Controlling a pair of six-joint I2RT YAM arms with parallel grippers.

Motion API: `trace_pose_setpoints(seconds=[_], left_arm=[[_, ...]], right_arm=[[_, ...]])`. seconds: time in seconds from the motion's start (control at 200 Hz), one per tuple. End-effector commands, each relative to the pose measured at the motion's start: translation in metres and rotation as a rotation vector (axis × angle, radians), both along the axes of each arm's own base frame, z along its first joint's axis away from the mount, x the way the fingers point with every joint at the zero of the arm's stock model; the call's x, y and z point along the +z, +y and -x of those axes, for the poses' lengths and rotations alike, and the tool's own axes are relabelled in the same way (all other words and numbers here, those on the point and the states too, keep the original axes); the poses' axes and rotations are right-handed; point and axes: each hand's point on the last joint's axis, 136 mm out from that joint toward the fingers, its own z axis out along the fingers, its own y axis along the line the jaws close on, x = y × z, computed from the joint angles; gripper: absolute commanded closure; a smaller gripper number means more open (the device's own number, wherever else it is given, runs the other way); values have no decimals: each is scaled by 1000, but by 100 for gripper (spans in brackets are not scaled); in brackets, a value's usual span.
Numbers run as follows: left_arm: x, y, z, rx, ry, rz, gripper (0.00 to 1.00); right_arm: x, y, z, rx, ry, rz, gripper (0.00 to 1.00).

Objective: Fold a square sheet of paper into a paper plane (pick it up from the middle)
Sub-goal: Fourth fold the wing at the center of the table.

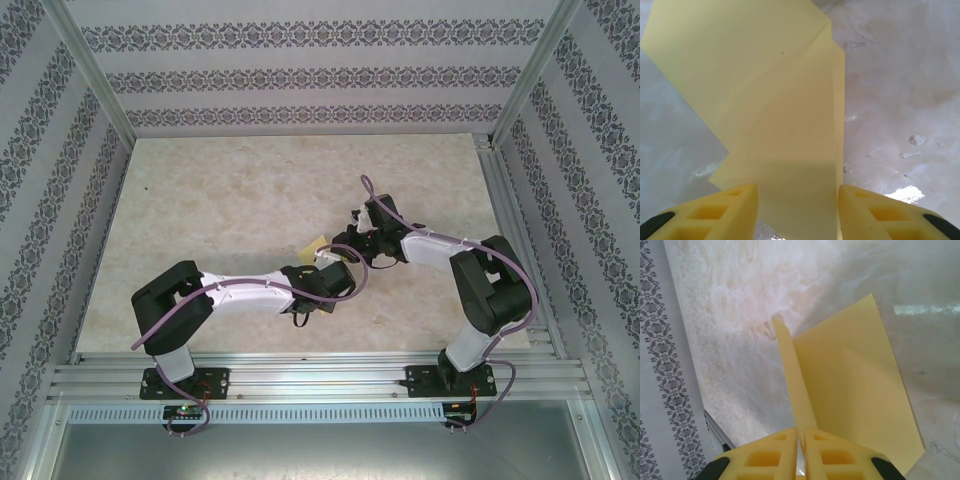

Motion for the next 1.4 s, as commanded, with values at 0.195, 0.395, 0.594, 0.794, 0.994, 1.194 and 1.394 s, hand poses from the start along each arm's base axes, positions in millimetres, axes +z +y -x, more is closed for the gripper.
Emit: trace_pose_setpoints(seconds=[0.195, 0.395, 0.594, 0.794, 0.994, 1.194, 1.394], left_arm=[[14, 1, -9, 64, -57, 9, 64], [9, 0, -11, 66, -56, -14, 74], [13, -4, -12, 59, -62, 13, 89], [10, -4, -13, 75, -34, 56, 99], [17, -13, -15, 75, 31, 261, 100], [14, -13, -22, 87, 115, 509, 100], [8, -6, -26, 107, 158, 640, 100]], right_arm=[[2, 10, -6, 51, -11, -49, 84], [2, 9, -7, 49, -9, -52, 83], [2, 5, -7, 37, -11, -42, 81], [8, -12, -6, 0, -31, -6, 72], [14, -48, 4, -68, -74, 99, 64], [20, -59, 25, -110, -95, 98, 65], [12, -51, 54, -96, -81, 100, 68]])
